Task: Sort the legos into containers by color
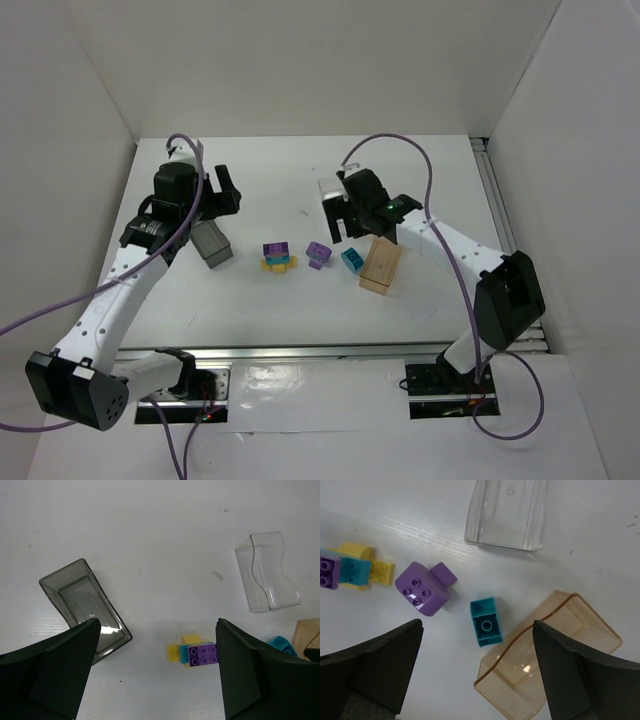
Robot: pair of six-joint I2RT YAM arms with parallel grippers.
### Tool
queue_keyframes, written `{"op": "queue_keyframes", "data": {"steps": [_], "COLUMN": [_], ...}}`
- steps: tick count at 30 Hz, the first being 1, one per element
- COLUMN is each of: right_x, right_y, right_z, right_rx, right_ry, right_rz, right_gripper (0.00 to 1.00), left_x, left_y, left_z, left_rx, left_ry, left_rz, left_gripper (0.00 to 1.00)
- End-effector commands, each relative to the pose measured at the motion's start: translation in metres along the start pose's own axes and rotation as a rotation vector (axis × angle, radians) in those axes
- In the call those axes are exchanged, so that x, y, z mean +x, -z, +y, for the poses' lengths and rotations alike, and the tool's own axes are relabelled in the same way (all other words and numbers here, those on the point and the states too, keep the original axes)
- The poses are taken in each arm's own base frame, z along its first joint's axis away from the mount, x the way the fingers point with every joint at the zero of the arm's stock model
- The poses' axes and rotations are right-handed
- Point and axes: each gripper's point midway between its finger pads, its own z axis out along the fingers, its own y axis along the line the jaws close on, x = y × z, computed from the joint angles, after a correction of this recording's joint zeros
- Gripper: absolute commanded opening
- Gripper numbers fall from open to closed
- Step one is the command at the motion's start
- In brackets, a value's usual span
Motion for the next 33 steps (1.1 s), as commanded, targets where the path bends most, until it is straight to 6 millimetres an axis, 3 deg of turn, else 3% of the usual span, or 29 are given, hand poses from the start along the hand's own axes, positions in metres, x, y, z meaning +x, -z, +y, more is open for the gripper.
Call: {"op": "queue_keyframes", "data": {"steps": [1,7,22,30,31,33], "right_x": [-0.001,0.017,0.082,0.081,0.067,0.052], "right_y": [-0.003,-0.024,-0.066,-0.068,-0.061,-0.050], "right_z": [0.021,0.019,0.005,0.001,0.002,0.003], "right_rx": [-0.071,-0.062,-0.012,0.020,0.022,0.025], "right_ry": [0.115,0.142,0.158,0.143,0.138,0.122], "right_rz": [0.021,0.074,0.218,0.217,0.175,0.137], "right_gripper": [0.96,0.82,0.78,0.43,0.32,0.24], "left_x": [-0.006,0.008,0.017,0.016,0.019,0.016], "left_y": [0.005,-0.004,-0.002,-0.001,-0.002,0.000], "left_z": [-0.001,0.000,0.012,0.020,0.024,0.026], "left_rx": [0.013,0.006,-0.020,-0.048,-0.064,-0.069], "left_ry": [0.004,0.006,0.002,-0.014,-0.016,-0.010], "left_rz": [0.007,0.057,0.063,0.054,0.059,0.049], "left_gripper": [1.00,1.00,1.00,1.00,1.00,1.00]}}
